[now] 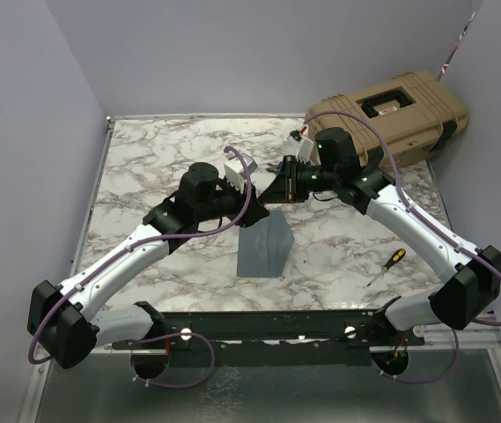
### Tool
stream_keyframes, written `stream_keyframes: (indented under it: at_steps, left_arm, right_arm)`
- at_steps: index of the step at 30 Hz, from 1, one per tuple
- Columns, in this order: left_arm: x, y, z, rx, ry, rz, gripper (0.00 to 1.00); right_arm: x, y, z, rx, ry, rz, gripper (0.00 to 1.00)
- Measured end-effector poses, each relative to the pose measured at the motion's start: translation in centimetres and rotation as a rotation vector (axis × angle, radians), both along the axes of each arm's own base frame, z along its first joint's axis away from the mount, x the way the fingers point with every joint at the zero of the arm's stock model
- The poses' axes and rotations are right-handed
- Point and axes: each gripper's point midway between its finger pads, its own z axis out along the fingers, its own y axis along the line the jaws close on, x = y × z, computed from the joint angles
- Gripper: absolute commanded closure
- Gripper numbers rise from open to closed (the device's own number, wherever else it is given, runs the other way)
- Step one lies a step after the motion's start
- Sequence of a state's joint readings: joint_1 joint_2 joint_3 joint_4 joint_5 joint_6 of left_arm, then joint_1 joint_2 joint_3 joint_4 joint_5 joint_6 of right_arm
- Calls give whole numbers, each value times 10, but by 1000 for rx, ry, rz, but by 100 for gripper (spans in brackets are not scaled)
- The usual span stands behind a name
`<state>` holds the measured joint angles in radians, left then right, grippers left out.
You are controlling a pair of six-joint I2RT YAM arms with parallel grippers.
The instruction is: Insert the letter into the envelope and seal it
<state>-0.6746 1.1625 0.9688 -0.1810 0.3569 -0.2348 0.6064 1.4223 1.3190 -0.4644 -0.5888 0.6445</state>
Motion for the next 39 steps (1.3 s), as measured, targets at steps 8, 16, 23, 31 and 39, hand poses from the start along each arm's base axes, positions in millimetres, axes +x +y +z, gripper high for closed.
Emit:
stream_keyframes:
  at_steps: [8, 16, 23, 31, 39]
  left_arm:
    - [-9, -9, 4, -19, -5, -74, 100]
    - [-18, -12, 20, -77, -70, -122, 100]
    - [-46, -1, 0, -49, 4, -194, 100]
    - [-60, 5, -18, 2, 79, -228, 100]
    - [-43, 8, -6, 8, 38, -143, 100]
  right_arm:
    - [3, -3, 3, 18, 7, -10, 100]
    - [-2, -12, 22, 84, 17, 67, 100]
    - [29, -36, 75, 142, -156, 34, 100]
    - [47, -54, 77, 86, -275, -12, 100]
    - [78, -86, -26, -299, -261, -248, 100]
